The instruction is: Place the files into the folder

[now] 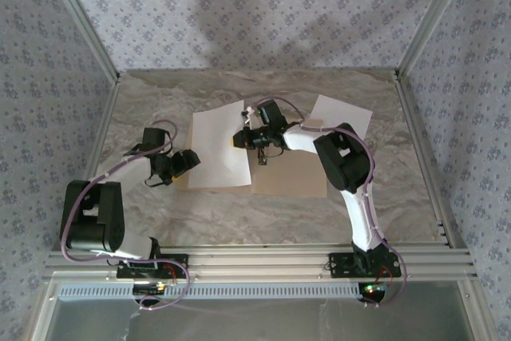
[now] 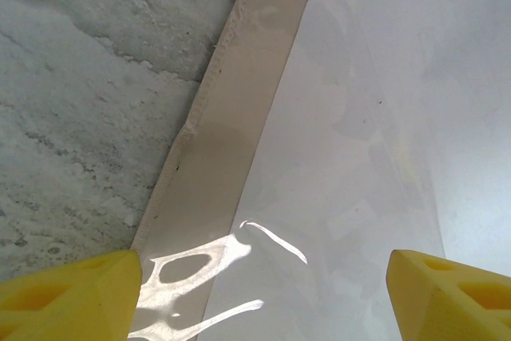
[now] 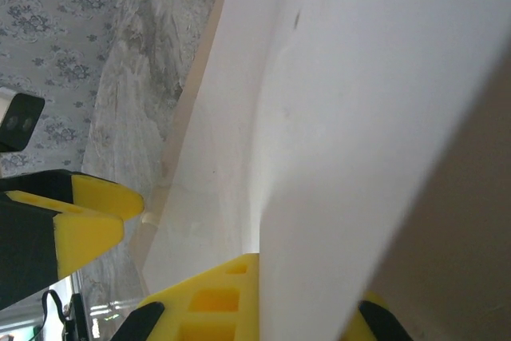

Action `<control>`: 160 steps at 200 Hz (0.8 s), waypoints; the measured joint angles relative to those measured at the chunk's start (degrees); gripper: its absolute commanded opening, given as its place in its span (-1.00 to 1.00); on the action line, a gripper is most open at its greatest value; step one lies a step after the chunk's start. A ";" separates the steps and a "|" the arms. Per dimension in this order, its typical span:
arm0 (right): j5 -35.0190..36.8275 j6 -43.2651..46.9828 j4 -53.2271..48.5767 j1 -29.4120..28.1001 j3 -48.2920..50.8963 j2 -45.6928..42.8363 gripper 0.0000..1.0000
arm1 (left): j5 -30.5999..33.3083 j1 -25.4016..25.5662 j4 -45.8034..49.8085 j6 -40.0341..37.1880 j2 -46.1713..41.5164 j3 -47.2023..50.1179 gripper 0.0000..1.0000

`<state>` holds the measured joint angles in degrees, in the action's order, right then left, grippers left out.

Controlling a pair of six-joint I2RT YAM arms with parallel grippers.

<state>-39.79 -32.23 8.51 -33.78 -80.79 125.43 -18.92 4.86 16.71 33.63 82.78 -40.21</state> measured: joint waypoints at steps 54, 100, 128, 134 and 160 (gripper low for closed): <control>1.27 -1.03 0.33 -0.72 0.42 0.09 -0.76 | -0.28 0.00 -0.24 0.00 0.00 0.31 0.61; 1.79 -0.94 -0.74 -0.20 0.39 0.72 -0.41 | -0.66 0.00 -0.50 0.00 0.50 0.42 0.61; 2.08 -0.74 -2.21 0.74 -0.46 1.14 -0.37 | -1.07 -0.24 -1.09 -0.02 0.90 0.63 0.61; 2.08 -0.66 -2.58 1.01 -0.81 1.25 -0.37 | -1.11 -0.33 -1.25 -0.02 0.90 0.63 0.61; 2.10 -0.11 -3.48 1.95 -2.60 2.03 -0.42 | -1.22 -0.39 -1.55 -0.13 0.92 0.68 0.61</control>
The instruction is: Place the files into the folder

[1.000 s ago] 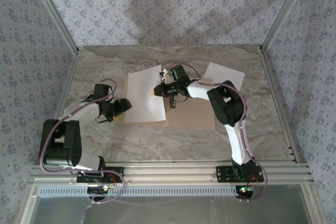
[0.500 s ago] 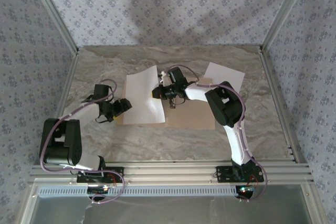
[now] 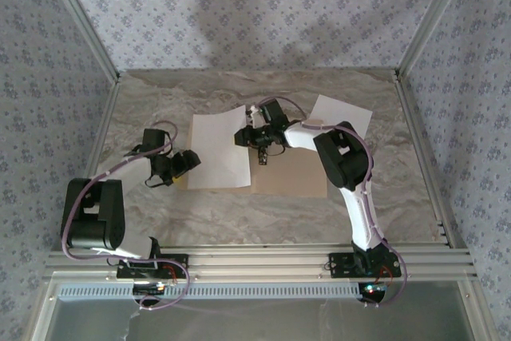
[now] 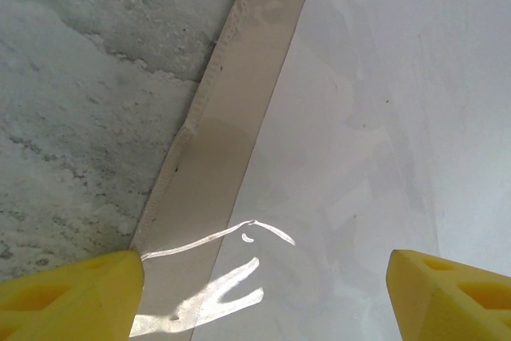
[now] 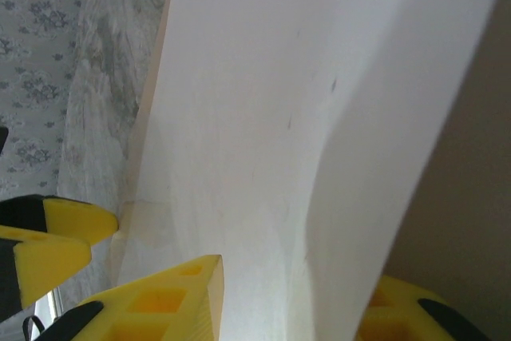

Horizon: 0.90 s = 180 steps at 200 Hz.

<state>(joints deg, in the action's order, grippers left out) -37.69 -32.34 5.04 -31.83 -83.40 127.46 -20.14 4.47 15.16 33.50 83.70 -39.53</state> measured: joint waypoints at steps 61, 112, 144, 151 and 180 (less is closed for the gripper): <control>0.00 0.63 -1.01 0.42 -2.16 1.44 -0.83 | -0.22 -0.35 -0.39 -0.04 0.00 0.26 0.61; 0.68 1.09 -1.11 0.44 -2.36 1.44 -0.97 | -0.22 -0.37 -0.39 -0.07 0.00 0.26 0.61; 1.62 1.07 -0.52 0.59 -2.25 1.44 -1.00 | -0.20 -0.35 -0.35 -0.11 -0.02 0.28 0.61; 1.99 1.05 -0.17 0.68 -2.12 1.42 -1.00 | -0.20 -0.35 -0.33 -0.24 -0.04 0.28 0.61; 2.95 0.28 1.73 1.38 -0.52 0.96 -1.00 | -0.15 -0.39 -0.04 -0.79 -0.39 0.39 0.61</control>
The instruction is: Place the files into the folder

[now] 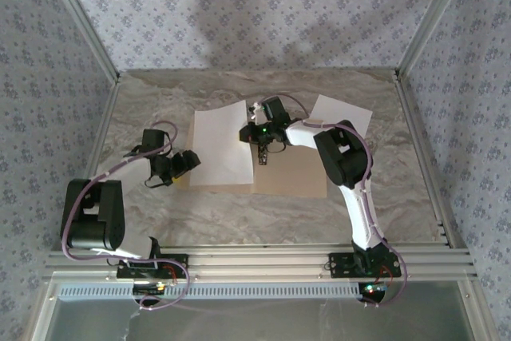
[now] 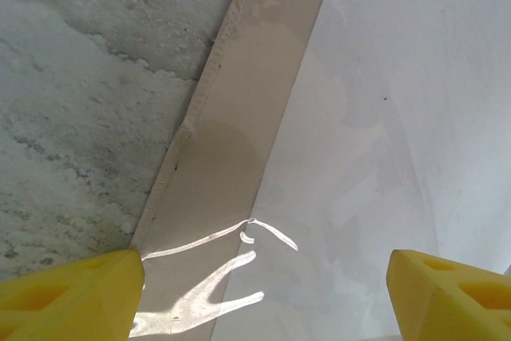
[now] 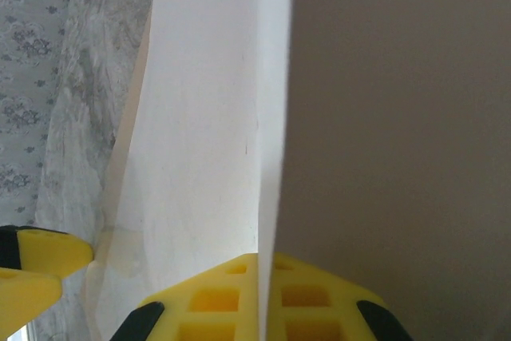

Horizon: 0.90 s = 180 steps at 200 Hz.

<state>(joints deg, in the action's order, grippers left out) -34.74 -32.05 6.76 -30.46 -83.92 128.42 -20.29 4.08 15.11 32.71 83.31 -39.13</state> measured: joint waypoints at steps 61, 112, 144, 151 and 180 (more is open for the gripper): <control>0.50 -2.51 4.81 0.28 3.04 -0.61 -1.00 | 0.02 -0.35 -0.07 -0.33 -0.02 0.22 0.62; 0.48 -3.13 6.84 -1.09 3.54 -0.61 -1.00 | -0.04 -0.37 -0.31 -0.31 -0.04 0.33 0.62; 0.50 -3.13 7.21 -1.66 3.54 -0.61 -1.00 | -0.07 -0.46 -0.52 -0.31 -0.04 0.48 0.62; 0.50 -3.13 7.21 -1.73 3.54 -0.61 -1.00 | -0.07 -0.46 -0.52 -0.31 -0.04 0.48 0.62; 0.50 -3.13 7.21 -1.84 3.54 -0.61 -1.00 | -0.09 -0.50 -0.57 -0.28 -0.07 0.52 0.62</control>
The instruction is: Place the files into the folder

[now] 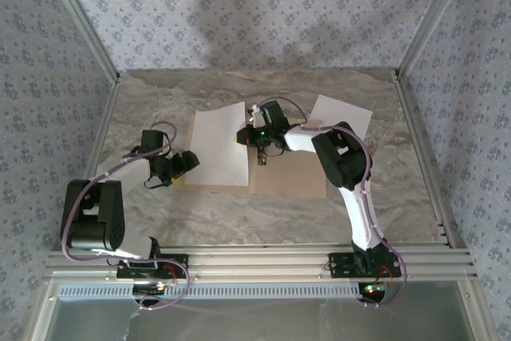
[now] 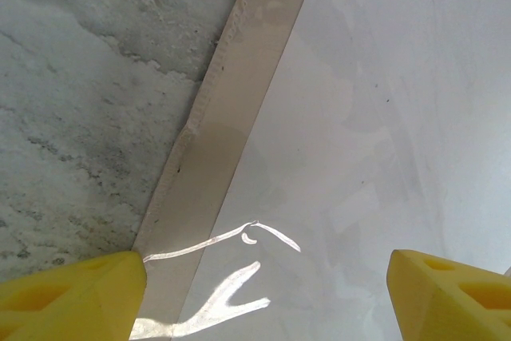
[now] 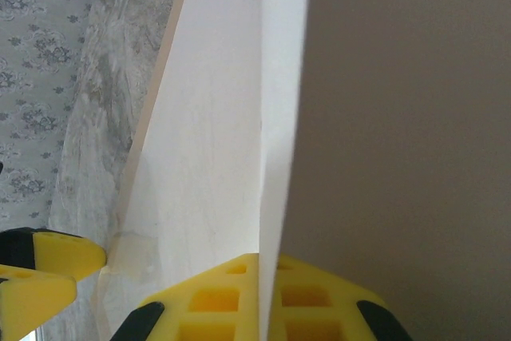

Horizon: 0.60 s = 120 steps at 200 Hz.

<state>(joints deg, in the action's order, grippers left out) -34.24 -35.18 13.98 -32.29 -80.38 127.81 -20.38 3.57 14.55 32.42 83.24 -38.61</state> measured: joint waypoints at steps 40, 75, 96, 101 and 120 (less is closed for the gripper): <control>-0.02 0.00 0.00 -0.48 0.00 0.00 -1.00 | 0.00 0.00 0.00 0.00 0.00 0.00 0.62; -0.04 0.02 0.00 -0.83 0.00 0.00 -1.00 | 0.00 0.00 0.00 0.00 0.00 0.00 0.62; -0.04 0.02 0.00 -0.92 0.00 0.00 -1.00 | 0.00 0.00 0.00 0.00 0.00 0.00 0.62; -0.07 0.02 0.00 -0.92 0.00 0.00 -1.00 | 0.00 0.00 0.00 0.00 0.00 0.00 0.62; -0.22 0.04 -0.02 -0.98 0.00 0.00 -1.00 | 0.00 0.00 0.00 0.00 0.00 0.00 0.62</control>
<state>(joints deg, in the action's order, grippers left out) -34.46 -35.14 13.96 -33.28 -80.38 127.81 -20.38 3.57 14.55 32.42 83.24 -38.61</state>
